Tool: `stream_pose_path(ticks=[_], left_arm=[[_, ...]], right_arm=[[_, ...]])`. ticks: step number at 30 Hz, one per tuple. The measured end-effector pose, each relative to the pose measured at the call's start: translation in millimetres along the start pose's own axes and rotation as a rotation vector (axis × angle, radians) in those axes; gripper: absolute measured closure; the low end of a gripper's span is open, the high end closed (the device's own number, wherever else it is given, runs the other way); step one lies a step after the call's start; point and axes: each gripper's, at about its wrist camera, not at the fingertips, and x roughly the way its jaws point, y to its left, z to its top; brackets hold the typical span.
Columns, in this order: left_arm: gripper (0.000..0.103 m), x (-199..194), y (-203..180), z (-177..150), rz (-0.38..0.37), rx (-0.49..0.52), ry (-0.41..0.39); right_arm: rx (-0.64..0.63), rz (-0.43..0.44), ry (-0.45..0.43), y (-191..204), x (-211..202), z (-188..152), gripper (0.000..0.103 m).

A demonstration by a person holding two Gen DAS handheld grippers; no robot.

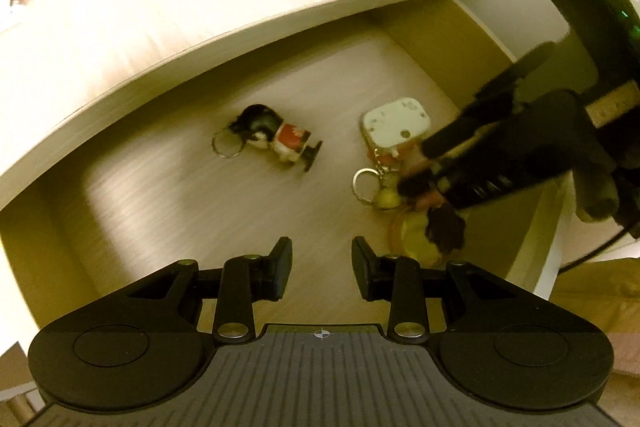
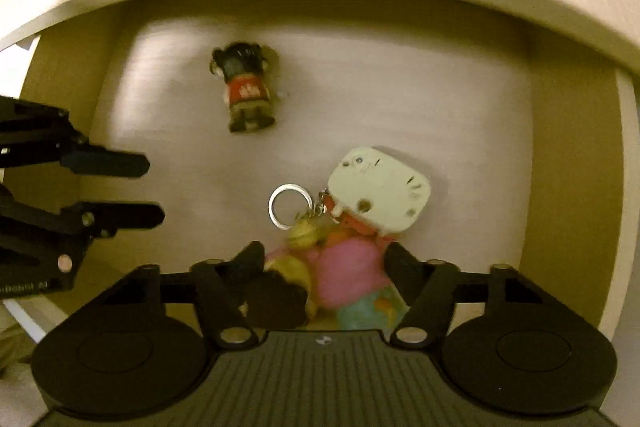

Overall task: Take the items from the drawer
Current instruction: 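Move both grippers back down into the drawer toward the keychains and toys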

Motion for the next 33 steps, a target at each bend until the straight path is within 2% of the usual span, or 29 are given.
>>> stream_pose_path(ticks=[1,2,6,7,8,10,16,19,22,25,26,27,28,29,33], left_arm=[[0.067,0,0,0,0.002,-0.003,-0.001],[0.067,-1,1,0,0.004,-0.005,-0.002],[0.067,-5,3,-1,0.012,-0.014,-0.013],[0.067,-6,4,-1,0.015,-0.015,-0.017],[0.067,-7,4,-1,0.021,-0.018,-0.022],[0.067,-7,4,-1,0.031,-0.023,-0.031],[0.067,-4,5,-3,0.041,-0.037,-0.036],[0.067,-3,7,-5,0.047,-0.046,-0.031],[0.067,-3,7,-7,0.055,-0.052,-0.029],[0.067,-4,6,-7,0.06,-0.053,-0.031],[0.067,-4,5,-6,0.062,-0.053,-0.034],[0.067,-4,4,-6,0.061,-0.051,-0.036],[0.067,-3,3,-5,0.059,-0.048,-0.036],[0.067,-2,2,-4,0.057,-0.044,-0.035],[0.067,-3,-5,-4,0.033,-0.022,-0.037]], right_arm=[[-0.004,-0.001,-0.006,2,3,5,0.069],[0.006,0.008,-0.012,2,4,9,0.075],[0.015,0.035,-0.068,4,-8,18,0.074],[0.006,0.045,-0.075,4,-13,18,0.066],[-0.003,0.055,-0.074,5,-18,16,0.05],[-0.022,0.052,-0.066,5,-26,8,0.037],[-0.033,0.084,0.066,11,-15,-21,0.037],[-0.096,0.028,0.049,32,-8,-27,0.036],[-0.138,-0.011,0.014,38,-10,-26,0.047],[-0.184,-0.008,-0.022,41,-14,-26,0.055],[-0.186,0.0,-0.039,40,-17,-26,0.07],[-0.185,0.009,-0.047,37,-22,-25,0.08],[-0.164,-0.001,-0.062,34,-24,-22,0.083],[-0.149,-0.009,-0.078,30,-25,-19,0.092],[-0.078,0.015,-0.112,7,-33,-1,0.094]])
